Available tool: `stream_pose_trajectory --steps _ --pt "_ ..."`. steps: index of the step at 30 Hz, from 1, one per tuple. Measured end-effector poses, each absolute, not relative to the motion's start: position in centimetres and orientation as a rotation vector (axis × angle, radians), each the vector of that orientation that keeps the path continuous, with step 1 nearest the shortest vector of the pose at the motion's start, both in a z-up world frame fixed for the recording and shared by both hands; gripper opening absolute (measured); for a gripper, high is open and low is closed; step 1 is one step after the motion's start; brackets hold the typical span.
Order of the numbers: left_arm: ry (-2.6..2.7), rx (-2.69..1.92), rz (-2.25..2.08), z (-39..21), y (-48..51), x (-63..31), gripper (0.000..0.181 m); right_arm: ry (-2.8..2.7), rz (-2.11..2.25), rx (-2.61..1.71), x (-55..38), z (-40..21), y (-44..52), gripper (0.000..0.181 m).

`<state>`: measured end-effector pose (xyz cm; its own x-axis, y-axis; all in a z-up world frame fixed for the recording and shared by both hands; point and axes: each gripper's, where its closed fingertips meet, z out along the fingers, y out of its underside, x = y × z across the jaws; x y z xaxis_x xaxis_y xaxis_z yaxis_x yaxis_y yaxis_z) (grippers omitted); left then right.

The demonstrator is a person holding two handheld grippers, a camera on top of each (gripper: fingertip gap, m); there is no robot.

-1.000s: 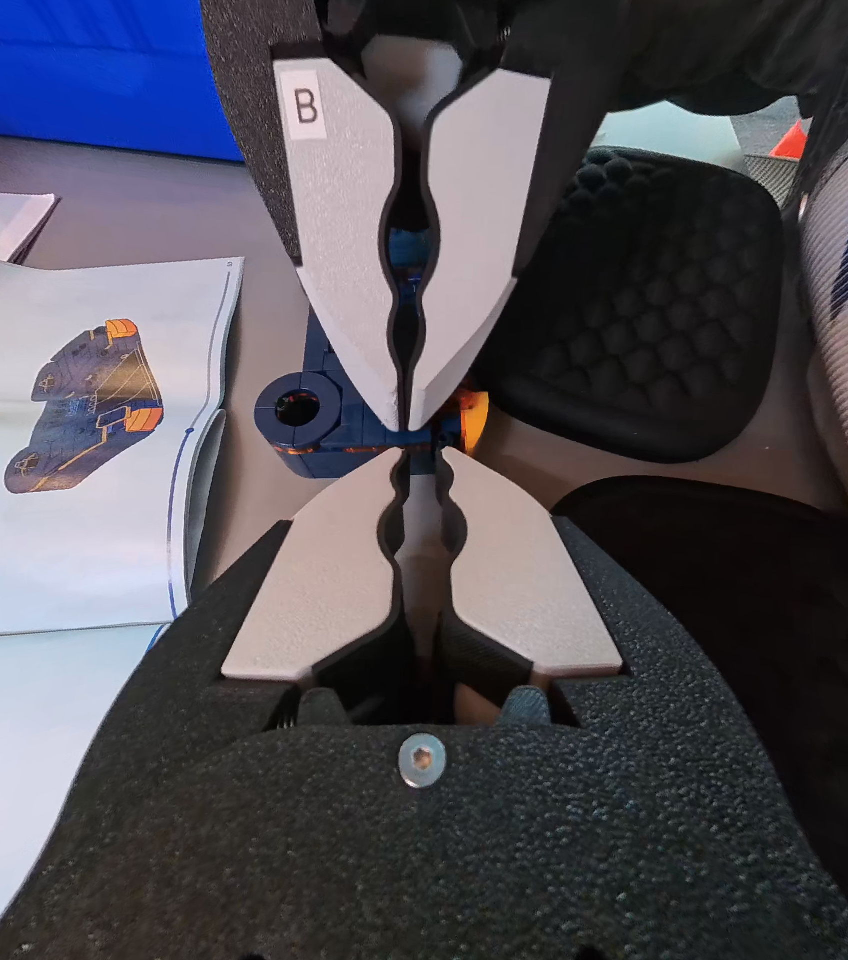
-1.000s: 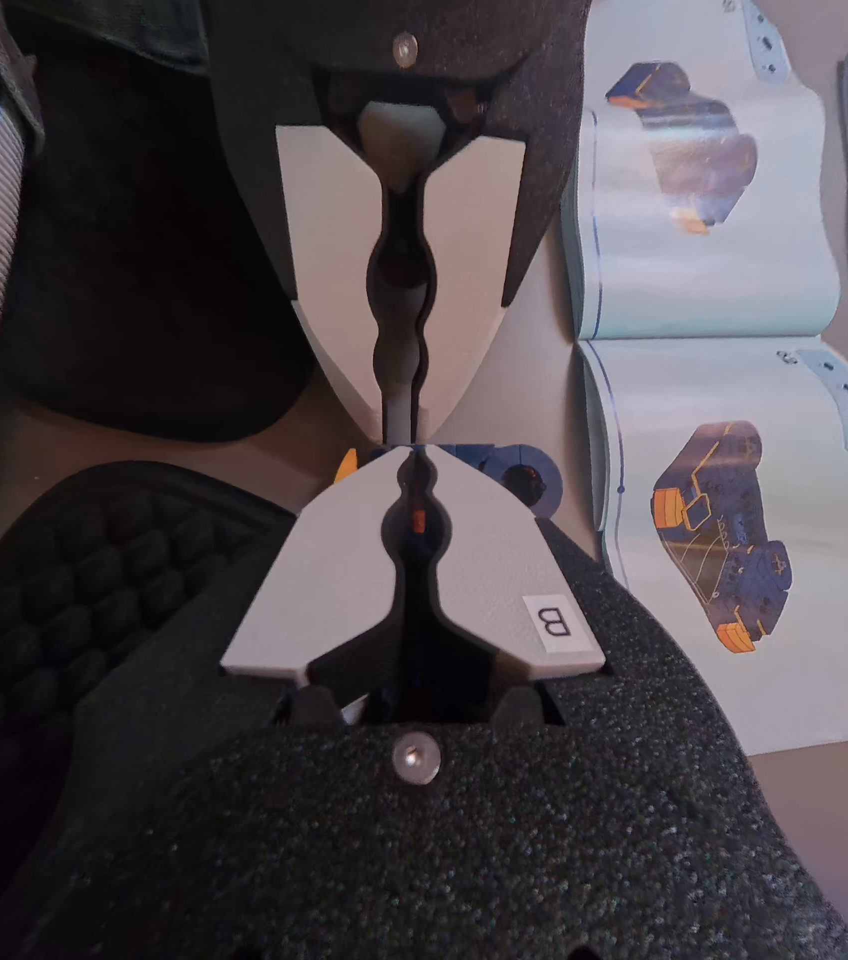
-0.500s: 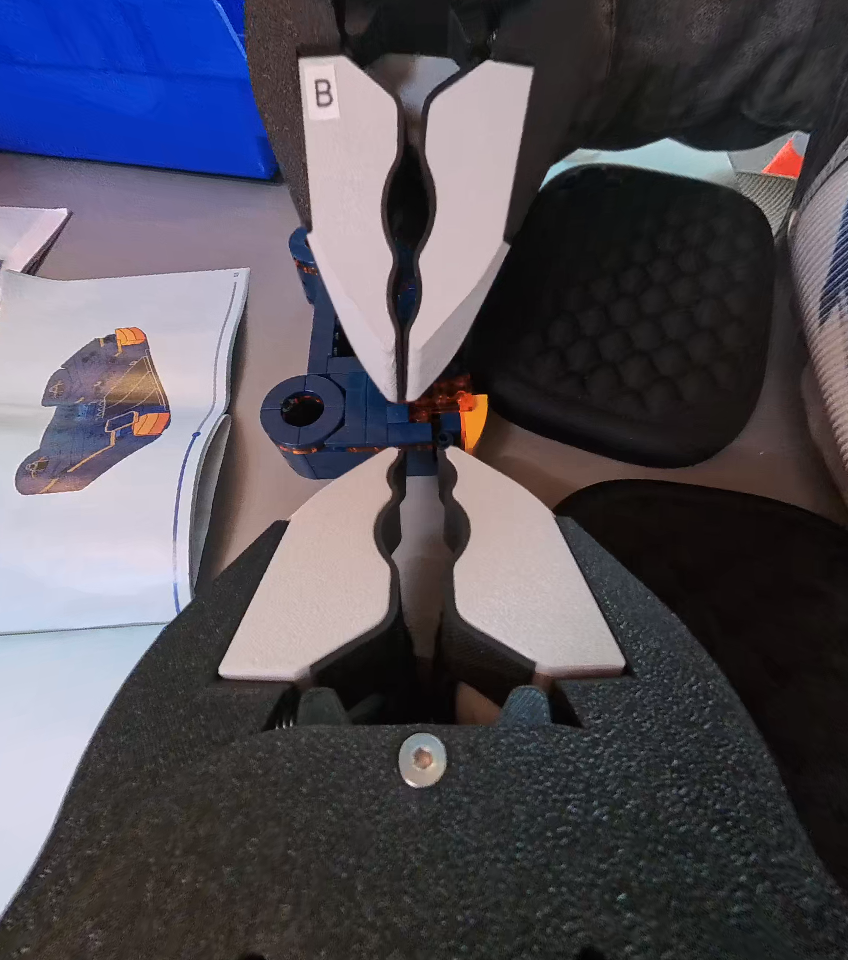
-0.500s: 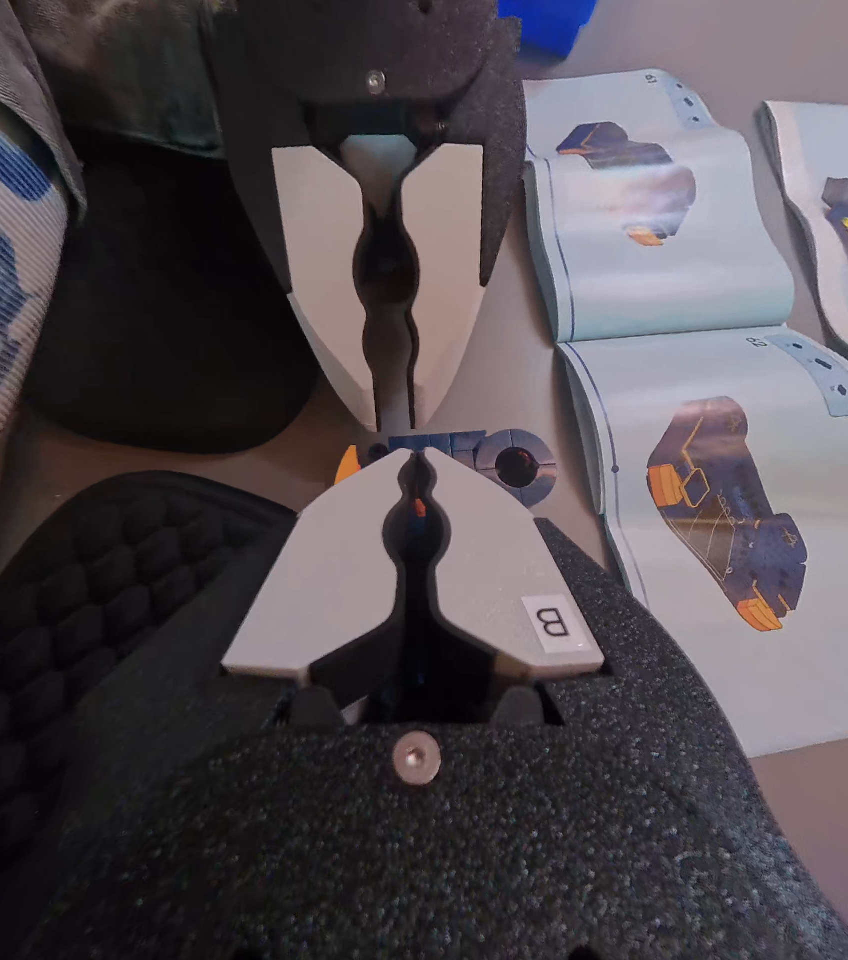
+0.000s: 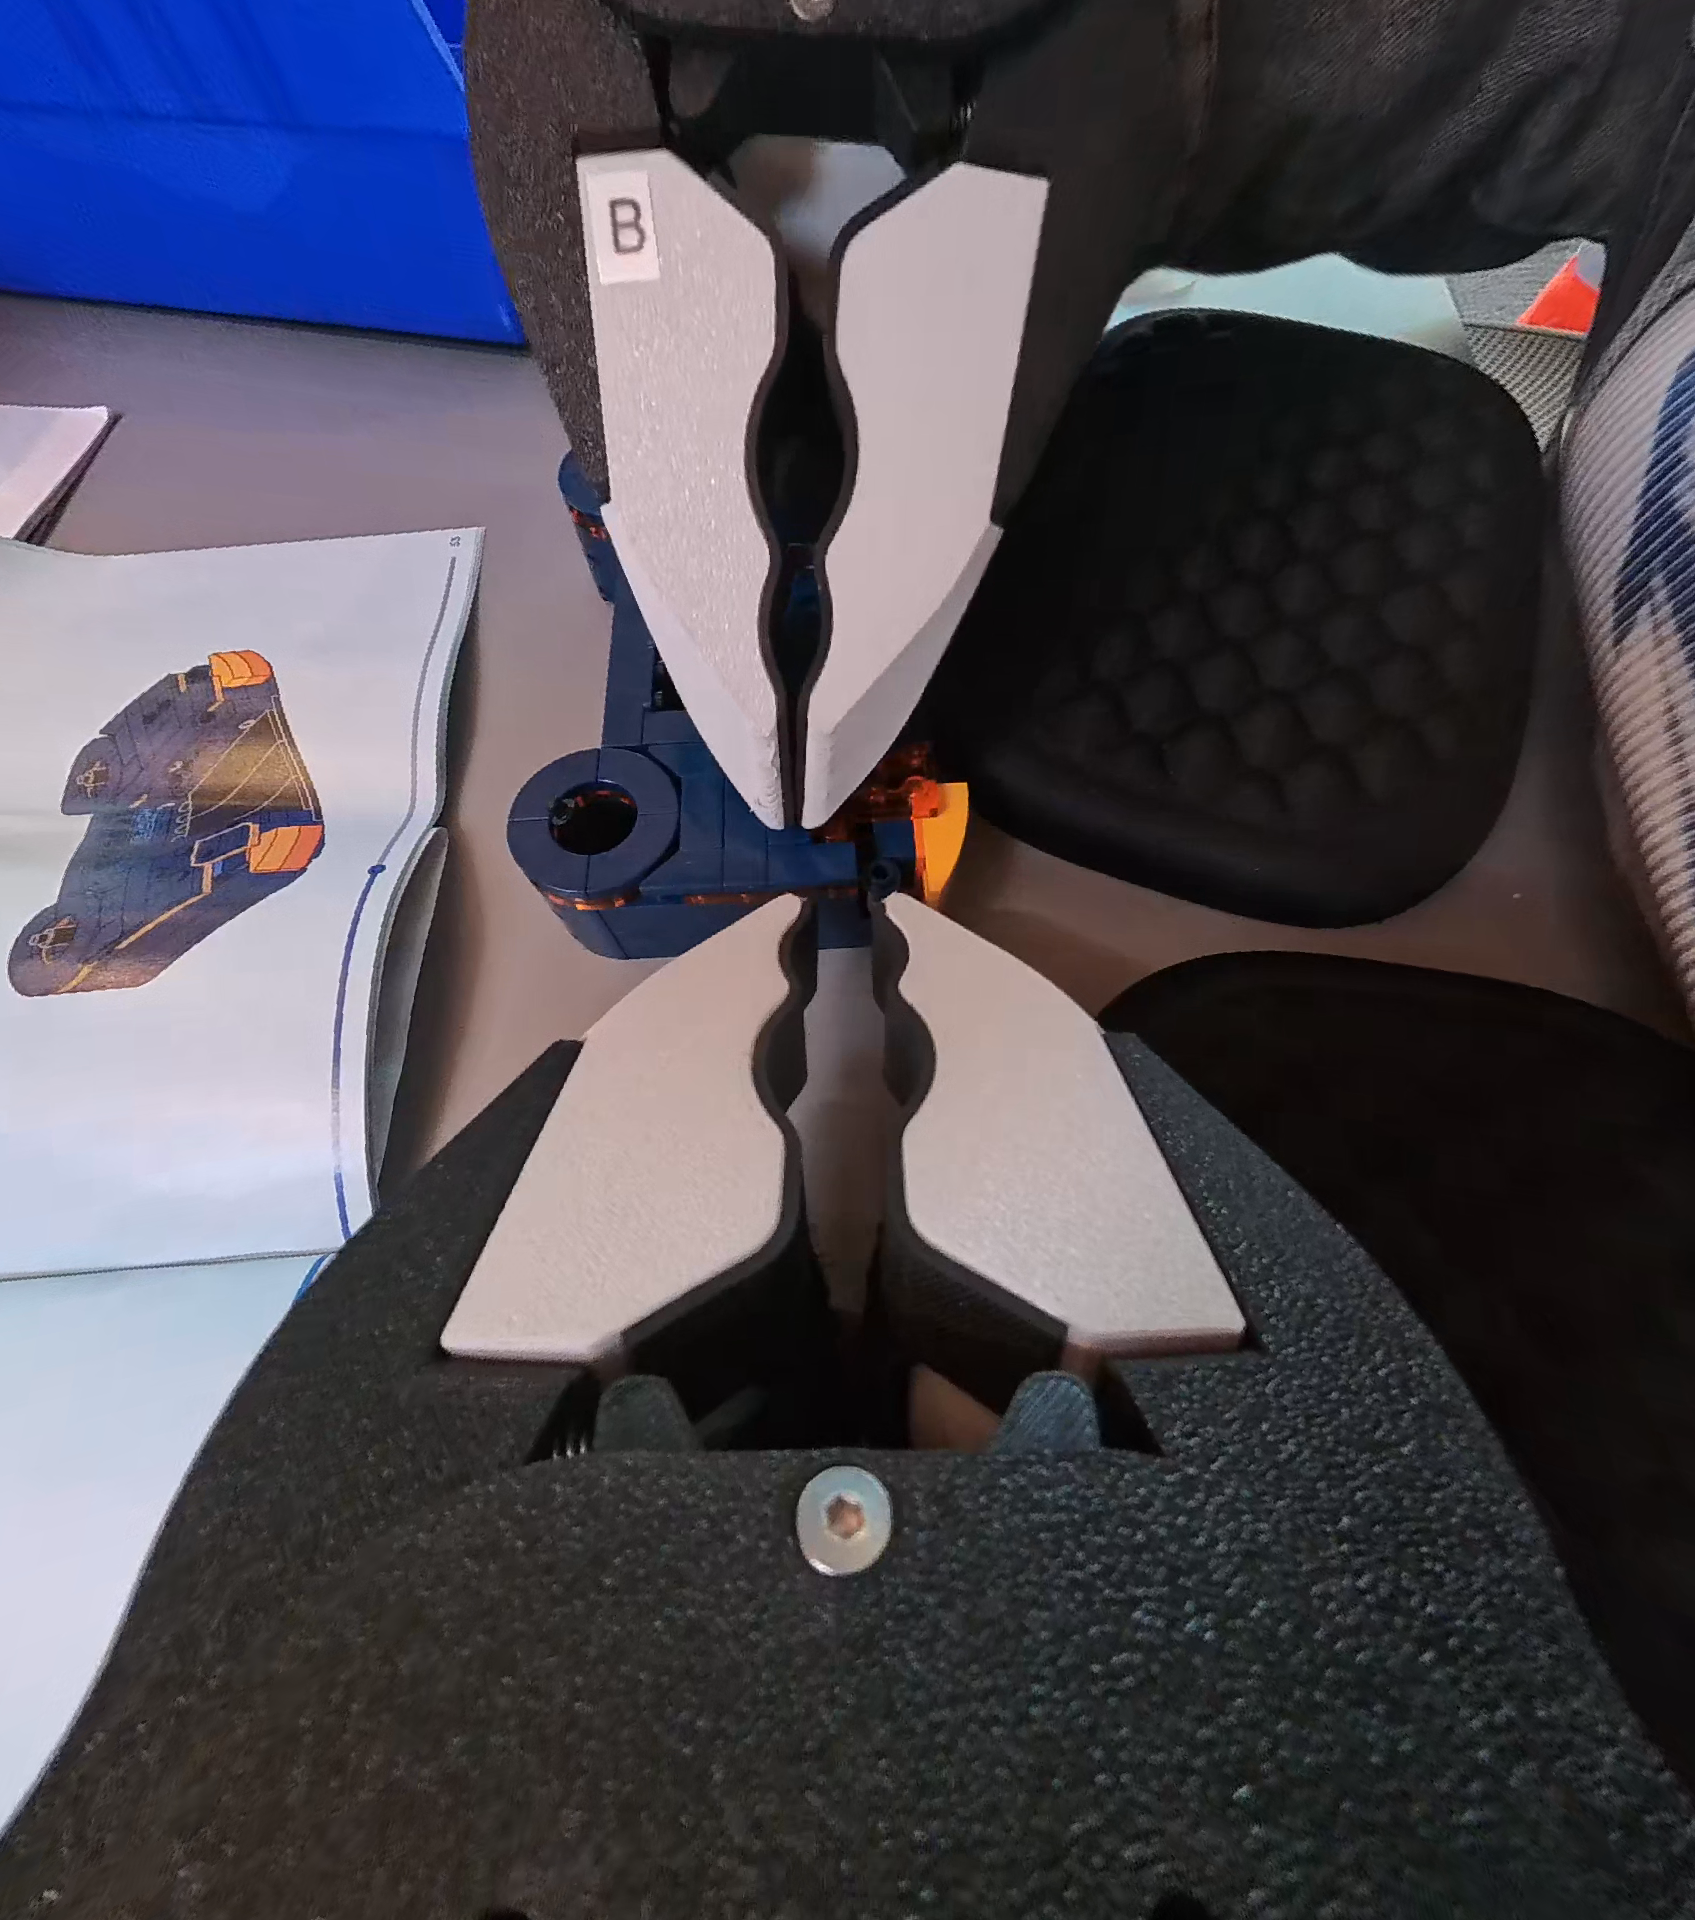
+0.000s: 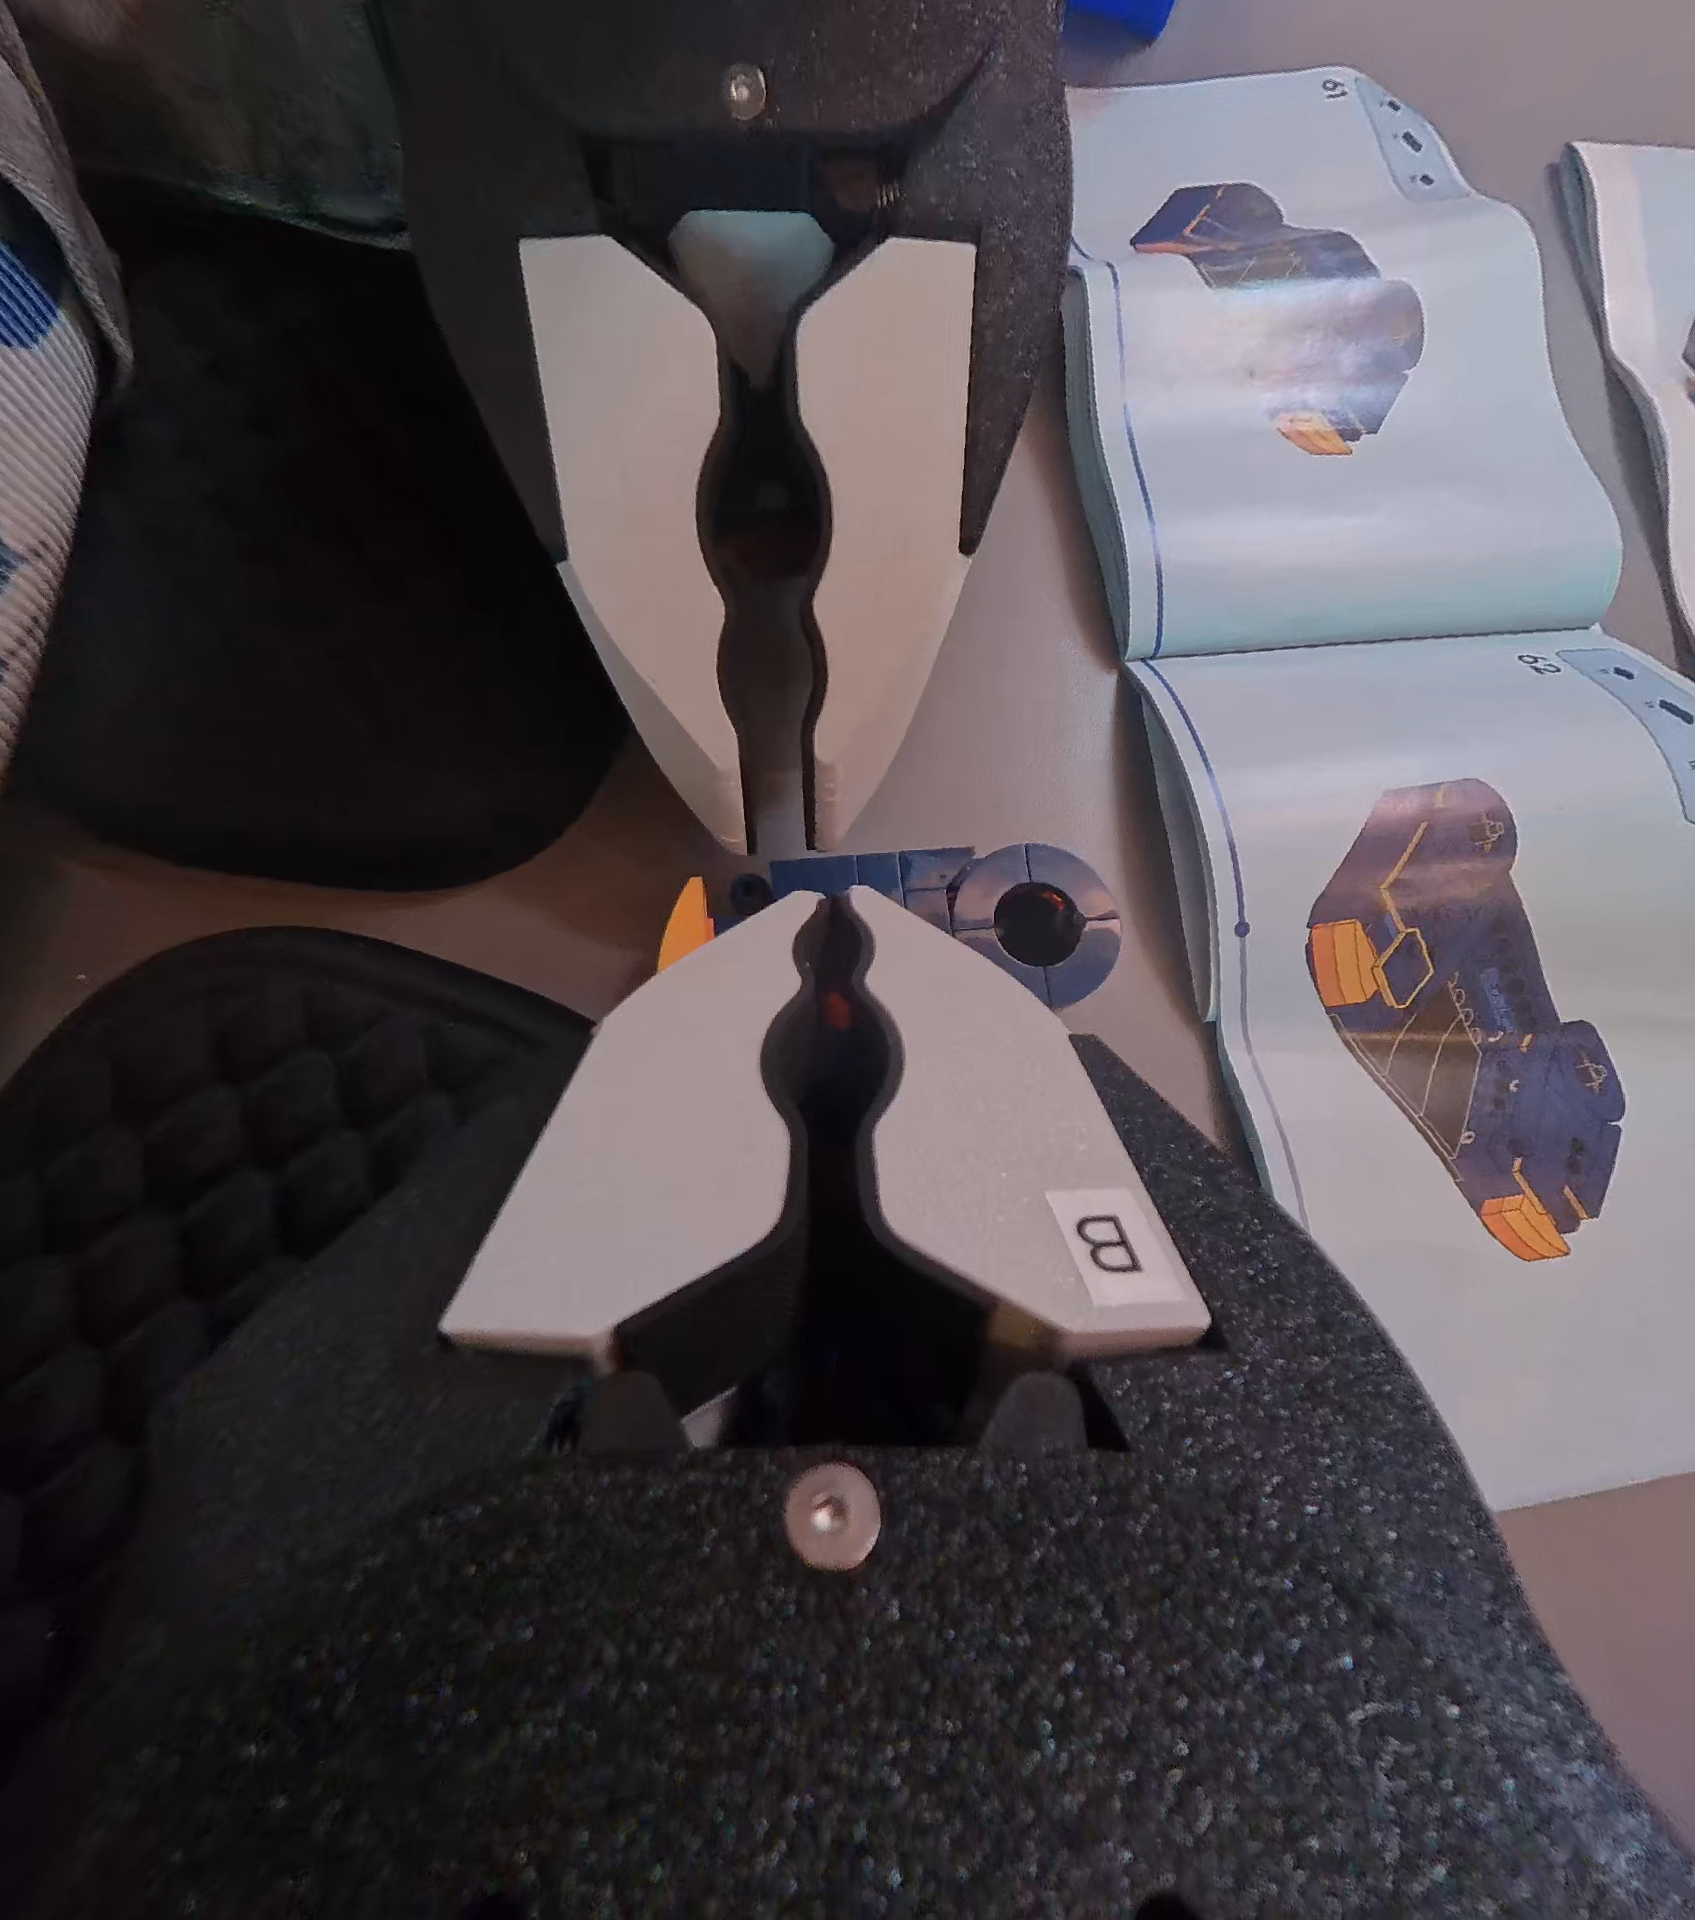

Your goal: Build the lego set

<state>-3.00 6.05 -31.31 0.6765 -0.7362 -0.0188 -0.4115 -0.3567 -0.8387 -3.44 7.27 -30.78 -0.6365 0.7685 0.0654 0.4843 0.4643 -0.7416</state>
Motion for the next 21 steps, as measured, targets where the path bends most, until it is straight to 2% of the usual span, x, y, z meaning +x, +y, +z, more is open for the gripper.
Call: stream_pose_trajectory --steps 21 --pt "0.919 -1.99 -0.453 -31.48 5.85 -2.76 0.009 -2.41 1.001 -1.344 -2.96 -30.55 7.01 0.0"
